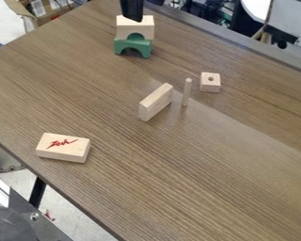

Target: Put the white arch on left of the table

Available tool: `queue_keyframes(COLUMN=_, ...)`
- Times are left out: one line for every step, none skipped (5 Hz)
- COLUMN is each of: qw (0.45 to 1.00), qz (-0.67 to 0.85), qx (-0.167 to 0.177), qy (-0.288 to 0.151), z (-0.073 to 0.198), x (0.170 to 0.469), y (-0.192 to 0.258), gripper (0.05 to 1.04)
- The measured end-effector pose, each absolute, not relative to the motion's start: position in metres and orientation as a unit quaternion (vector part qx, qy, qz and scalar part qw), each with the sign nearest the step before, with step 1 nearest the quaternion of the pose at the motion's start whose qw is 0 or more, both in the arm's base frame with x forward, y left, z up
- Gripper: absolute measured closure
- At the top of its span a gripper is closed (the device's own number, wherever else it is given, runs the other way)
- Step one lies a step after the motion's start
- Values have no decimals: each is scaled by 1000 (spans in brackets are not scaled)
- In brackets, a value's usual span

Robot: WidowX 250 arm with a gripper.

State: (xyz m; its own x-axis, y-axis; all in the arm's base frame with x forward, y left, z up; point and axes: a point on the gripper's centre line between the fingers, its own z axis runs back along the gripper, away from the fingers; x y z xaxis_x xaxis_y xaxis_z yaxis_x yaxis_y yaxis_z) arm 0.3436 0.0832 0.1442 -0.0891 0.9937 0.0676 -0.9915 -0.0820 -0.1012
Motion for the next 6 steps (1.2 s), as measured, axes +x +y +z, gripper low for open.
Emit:
queue_keyframes(qw=676, qz=736, qx=-1, qy=-42, z=131, x=342, y=81, gripper=87)
queue_keyframes(qw=642, qz=765, qx=-47, qy=-39, z=129, x=357, y=79, gripper=87)
queue_keyframes(qw=611, qz=787, qx=-65, qy=-49, z=126, x=368, y=89, gripper=87)
queue_keyframes(qw=590, qz=801, qx=-80, qy=-61, z=125, x=381, y=94, gripper=87)
queue_keyframes(qw=568, qz=816, qx=-83, qy=-64, z=119, x=393, y=102, gripper=87)
queue_keyframes(qw=559, qz=824, qx=-69, qy=-65, z=107, x=403, y=111, gripper=87)
